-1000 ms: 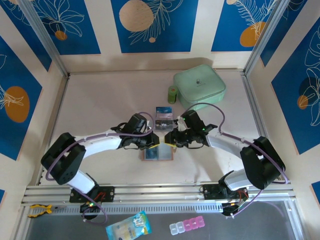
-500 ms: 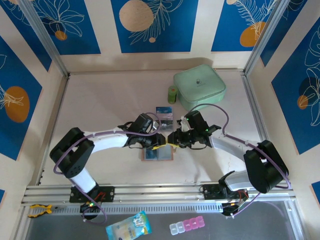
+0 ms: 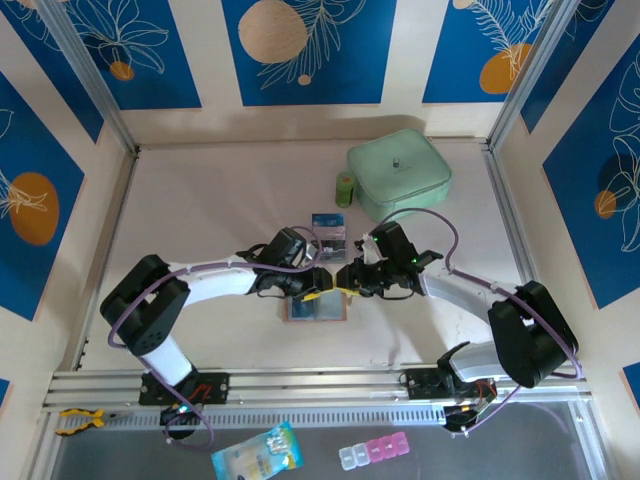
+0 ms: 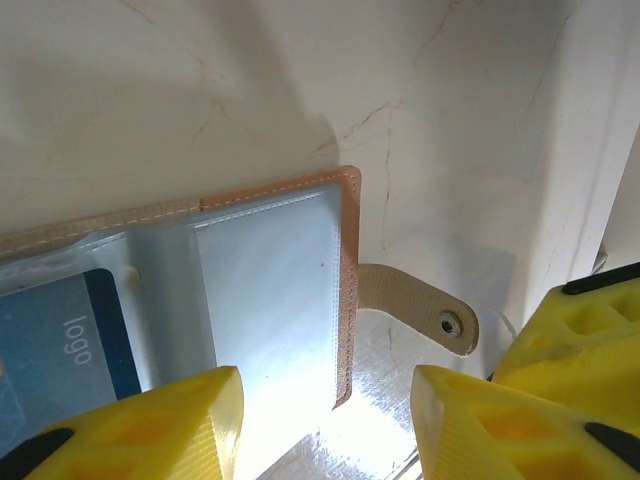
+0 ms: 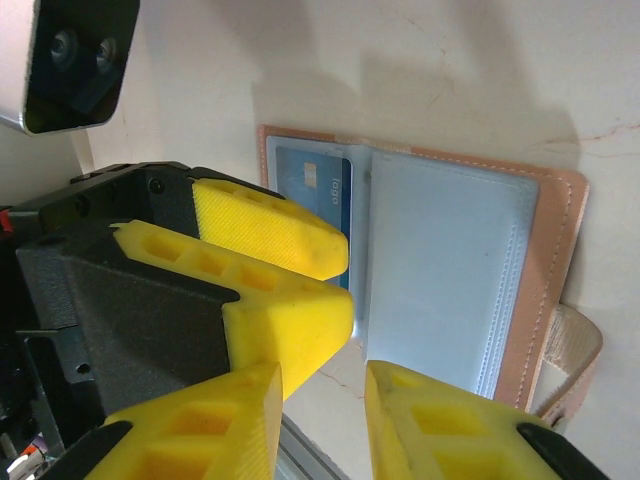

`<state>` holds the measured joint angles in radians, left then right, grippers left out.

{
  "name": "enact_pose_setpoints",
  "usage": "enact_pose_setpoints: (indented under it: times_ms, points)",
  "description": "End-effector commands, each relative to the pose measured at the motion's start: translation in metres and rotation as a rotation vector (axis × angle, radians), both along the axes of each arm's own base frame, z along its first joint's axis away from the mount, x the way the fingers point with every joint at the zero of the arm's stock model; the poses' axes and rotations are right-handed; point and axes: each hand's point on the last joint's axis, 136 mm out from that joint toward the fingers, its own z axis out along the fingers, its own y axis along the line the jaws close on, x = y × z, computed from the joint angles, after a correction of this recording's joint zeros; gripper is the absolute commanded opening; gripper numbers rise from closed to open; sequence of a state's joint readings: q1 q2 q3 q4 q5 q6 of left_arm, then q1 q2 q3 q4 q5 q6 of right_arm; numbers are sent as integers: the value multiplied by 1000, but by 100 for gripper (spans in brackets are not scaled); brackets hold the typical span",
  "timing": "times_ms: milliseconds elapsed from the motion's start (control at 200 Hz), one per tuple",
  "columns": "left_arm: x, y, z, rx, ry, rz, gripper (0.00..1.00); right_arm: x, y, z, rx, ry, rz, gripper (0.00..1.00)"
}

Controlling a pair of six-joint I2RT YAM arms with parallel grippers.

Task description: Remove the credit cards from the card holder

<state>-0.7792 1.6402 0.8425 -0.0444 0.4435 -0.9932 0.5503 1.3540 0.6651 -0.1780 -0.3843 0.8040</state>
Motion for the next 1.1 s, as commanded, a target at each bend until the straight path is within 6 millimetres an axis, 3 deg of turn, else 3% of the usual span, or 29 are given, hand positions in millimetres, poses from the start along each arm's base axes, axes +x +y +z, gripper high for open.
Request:
enact_pose_setpoints:
  times_ms: [0, 615, 860, 1095]
  points:
    - [0, -1, 12, -26, -45, -18, 46, -5, 2, 3, -5, 3, 11, 29]
    - [-5, 87, -17, 111, -32, 140, 16, -10, 53, -23, -20, 76, 131, 20]
    - [-11, 99, -31, 133, -9, 154, 10, -8, 63, -39, -50, 100, 147, 16]
    - [-15, 102, -39, 145, 12, 152, 9, -9, 47, -66, -127, 130, 126, 15]
